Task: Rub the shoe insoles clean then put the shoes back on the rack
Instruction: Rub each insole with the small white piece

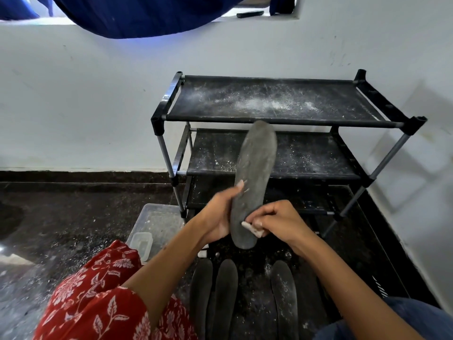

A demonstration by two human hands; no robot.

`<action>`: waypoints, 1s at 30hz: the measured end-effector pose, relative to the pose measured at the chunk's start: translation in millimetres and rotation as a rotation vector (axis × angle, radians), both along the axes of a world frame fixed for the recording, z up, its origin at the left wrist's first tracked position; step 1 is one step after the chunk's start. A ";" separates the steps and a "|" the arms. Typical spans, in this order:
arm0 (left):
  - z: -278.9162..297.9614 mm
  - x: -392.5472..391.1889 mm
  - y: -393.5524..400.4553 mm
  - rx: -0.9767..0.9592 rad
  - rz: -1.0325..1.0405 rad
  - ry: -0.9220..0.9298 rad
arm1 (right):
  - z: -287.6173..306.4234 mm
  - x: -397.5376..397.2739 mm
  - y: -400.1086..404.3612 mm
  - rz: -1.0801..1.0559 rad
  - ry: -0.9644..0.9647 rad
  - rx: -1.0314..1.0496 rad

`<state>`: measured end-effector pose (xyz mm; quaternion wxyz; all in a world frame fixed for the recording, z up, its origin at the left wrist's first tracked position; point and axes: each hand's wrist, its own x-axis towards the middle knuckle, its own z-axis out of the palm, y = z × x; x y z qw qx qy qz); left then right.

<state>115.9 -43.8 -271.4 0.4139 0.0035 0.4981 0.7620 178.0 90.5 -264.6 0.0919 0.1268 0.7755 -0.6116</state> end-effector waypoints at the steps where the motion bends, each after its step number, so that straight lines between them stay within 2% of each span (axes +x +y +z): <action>1: 1.9 -2.4 -2.1 0.051 0.005 -0.026 | 0.8 0.7 -0.5 0.073 -0.043 0.005; 4: 5.9 -6.3 -6.1 0.199 0.001 -0.113 | 3.1 5.5 -6.2 0.276 -0.164 0.025; 8: 3.3 -10.4 -5.9 0.178 0.050 -0.129 | 11.1 7.6 -2.8 0.312 -0.184 0.046; 9: 3.3 -11.6 -6.3 0.176 0.078 -0.132 | 13.8 6.5 1.0 0.270 -0.147 0.055; 11: 3.4 -13.3 -7.0 0.171 0.110 -0.140 | 19.1 3.1 9.1 0.051 0.014 0.035; 13: 2.7 -11.6 -5.4 0.155 0.113 -0.176 | 24.1 -1.0 15.9 -0.192 0.206 -0.064; 14: 1.8 -10.0 -4.1 0.141 0.101 -0.196 | 26.8 -2.4 16.4 -0.245 0.257 -0.142; 16: -2.2 -5.6 -0.1 0.109 0.031 -0.206 | 30.1 -4.1 12.3 -0.249 0.276 -0.274; 18: -6.1 0.4 5.0 0.106 -0.049 -0.211 | 27.5 -5.6 7.6 -0.224 0.263 -0.302; 20: -9.3 5.1 9.1 0.108 -0.105 -0.221 | 22.5 -5.1 4.9 -0.212 0.291 -0.167; 23: -9.9 9.3 12.3 0.109 -0.148 -0.206 | 13.2 -3.0 3.5 -0.186 0.489 0.404; 25: -9.7 9.6 12.7 0.095 -0.144 -0.183 | 9.7 -1.2 0.1 -0.148 0.599 0.642; 27: -10.3 8.9 12.9 0.089 -0.124 -0.178 | 7.7 0.2 -3.8 -0.104 0.649 0.737; 30: -9.4 7.7 11.9 0.079 -0.093 -0.157 | 3.8 -0.3 -5.6 -0.072 0.691 0.763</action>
